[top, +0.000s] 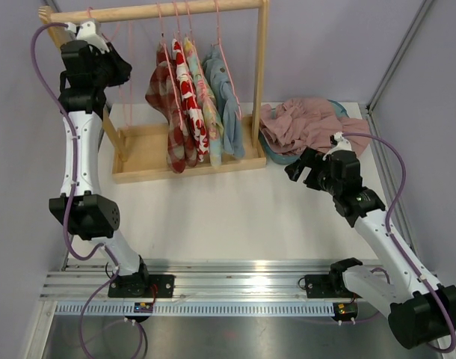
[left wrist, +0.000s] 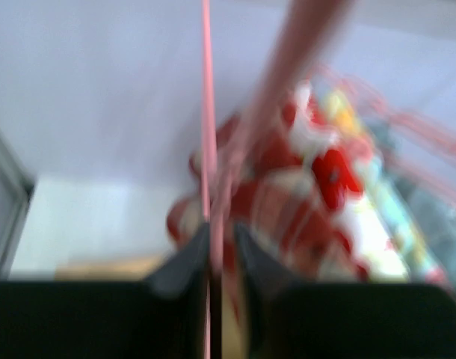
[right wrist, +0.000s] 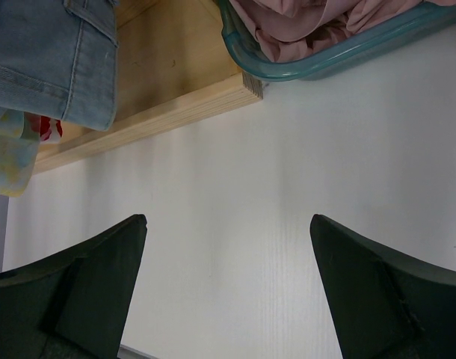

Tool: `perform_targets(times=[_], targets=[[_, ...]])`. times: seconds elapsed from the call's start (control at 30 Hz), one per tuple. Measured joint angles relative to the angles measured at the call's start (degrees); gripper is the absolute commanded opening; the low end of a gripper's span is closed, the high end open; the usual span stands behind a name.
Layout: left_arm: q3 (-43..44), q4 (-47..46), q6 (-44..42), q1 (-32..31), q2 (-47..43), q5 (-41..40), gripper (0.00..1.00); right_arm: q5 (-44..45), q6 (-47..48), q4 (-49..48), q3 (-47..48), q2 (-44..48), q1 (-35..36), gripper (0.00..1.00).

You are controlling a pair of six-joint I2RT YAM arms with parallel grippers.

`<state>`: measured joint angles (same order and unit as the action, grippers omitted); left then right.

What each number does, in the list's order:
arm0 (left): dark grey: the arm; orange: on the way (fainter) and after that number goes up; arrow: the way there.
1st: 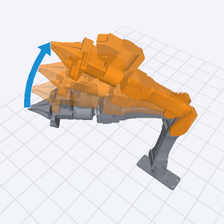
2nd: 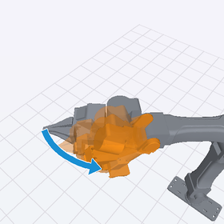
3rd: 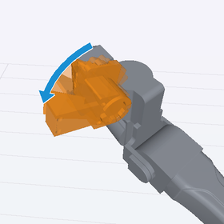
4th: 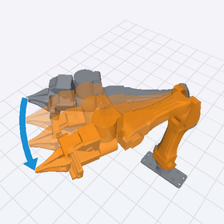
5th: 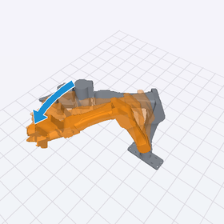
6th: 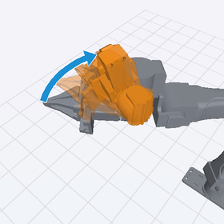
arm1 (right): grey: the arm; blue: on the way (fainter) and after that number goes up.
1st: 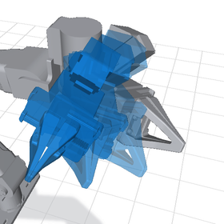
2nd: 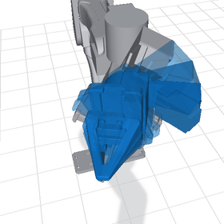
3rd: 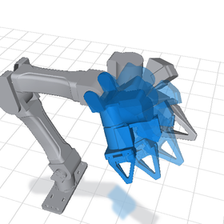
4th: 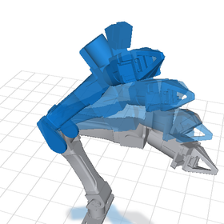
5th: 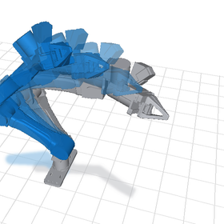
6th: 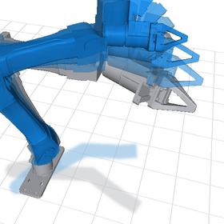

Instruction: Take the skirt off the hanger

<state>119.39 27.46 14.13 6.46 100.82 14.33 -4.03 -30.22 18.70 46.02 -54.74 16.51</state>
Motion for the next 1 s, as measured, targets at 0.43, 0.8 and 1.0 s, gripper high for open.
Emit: perform_targets(times=[0.43, 0.8, 1.0], targets=[[-5.6, 14.03, -1.68, -2.73, -10.36, -9.33, 0.39, -0.04, 0.0, 3.34, 0.37, 3.82, 0.0, 0.99], [-2.49, 15.37, -2.36, -17.03, -22.62, -12.63, 0.45, -0.09, -0.04, 5.97, 0.94, 5.64, 0.0, 0.98], [-2.16, 16.9, -2.67, -24.85, -17.27, -16.44, 0.43, -0.07, -0.02, 7.74, 1.4, 6.29, 0.0, 0.99]])
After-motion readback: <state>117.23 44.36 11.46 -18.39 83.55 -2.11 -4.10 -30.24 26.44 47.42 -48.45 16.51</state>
